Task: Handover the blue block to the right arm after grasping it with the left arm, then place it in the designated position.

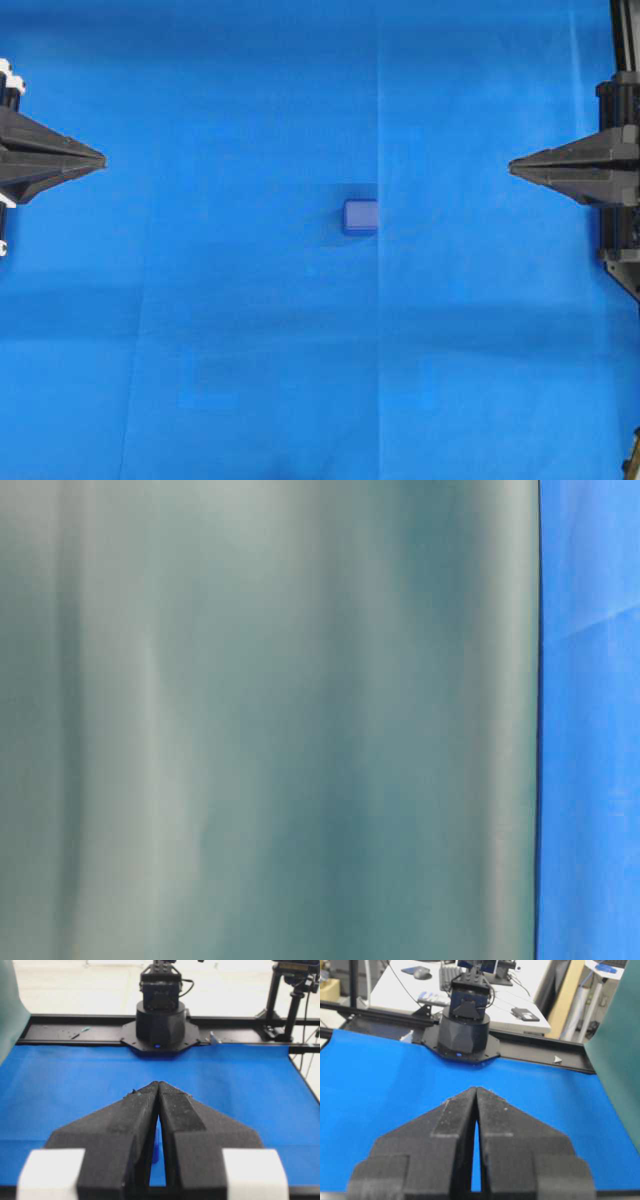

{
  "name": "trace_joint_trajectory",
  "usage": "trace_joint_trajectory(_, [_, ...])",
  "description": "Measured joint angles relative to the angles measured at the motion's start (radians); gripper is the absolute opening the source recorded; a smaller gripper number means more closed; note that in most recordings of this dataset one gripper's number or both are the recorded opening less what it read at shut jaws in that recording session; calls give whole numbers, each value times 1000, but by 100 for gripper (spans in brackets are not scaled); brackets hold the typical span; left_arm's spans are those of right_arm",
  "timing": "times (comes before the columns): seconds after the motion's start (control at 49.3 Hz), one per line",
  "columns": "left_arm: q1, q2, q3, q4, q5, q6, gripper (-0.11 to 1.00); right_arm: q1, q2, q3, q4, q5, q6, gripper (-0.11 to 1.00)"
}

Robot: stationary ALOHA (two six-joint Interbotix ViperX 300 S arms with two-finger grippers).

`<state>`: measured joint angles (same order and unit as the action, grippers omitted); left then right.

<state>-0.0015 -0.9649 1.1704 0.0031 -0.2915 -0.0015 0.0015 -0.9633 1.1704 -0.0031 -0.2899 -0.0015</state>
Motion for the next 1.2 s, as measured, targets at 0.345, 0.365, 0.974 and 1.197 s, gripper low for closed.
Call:
trace_joint_trajectory(0.345, [-32,2,0,6,12,0,0,0,21,-32,0,80,-3,-2])
trace_joint_trajectory(0.365, [-34,2,0,6,12,0,0,0,21,-32,0,80,-3,-2])
trace_joint_trajectory(0.974, [-34,2,0,8,8,-5,88,-12,26,-32,5,89,9,82])
trace_joint_trajectory(1.197, [-34,2,0,8,8,-5,92,-25,31,-32,6,91,9,97])
